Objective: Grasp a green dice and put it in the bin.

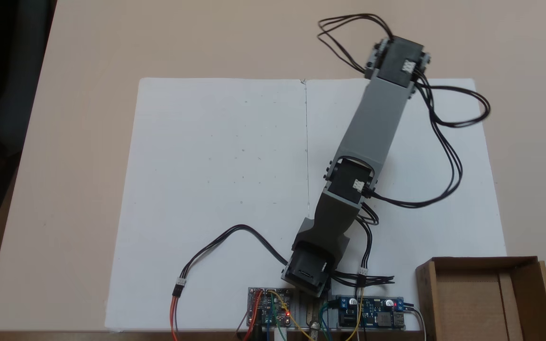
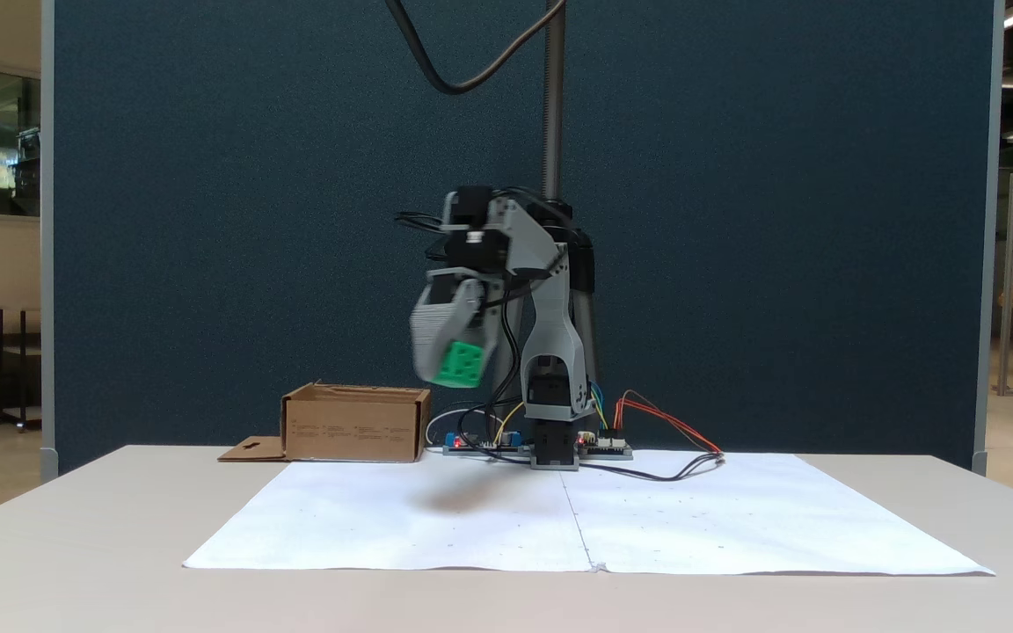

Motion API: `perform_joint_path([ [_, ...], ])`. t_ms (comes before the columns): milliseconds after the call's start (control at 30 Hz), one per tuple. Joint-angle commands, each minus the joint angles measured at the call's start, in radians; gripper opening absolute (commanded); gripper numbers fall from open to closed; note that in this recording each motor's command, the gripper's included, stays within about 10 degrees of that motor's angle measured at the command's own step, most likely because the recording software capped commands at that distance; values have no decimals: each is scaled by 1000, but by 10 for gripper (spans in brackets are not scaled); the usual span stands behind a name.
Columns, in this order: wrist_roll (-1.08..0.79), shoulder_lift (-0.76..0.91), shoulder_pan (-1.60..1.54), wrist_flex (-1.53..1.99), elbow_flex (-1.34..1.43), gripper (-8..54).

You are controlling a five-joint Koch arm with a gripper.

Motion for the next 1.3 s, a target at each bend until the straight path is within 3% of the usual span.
perform_joint_path([
  [0, -63, 58, 120, 20, -61, 114],
  [800, -531, 67, 1123, 18, -61, 114],
  [1267, -598, -18, 1250, -48, -60, 114],
])
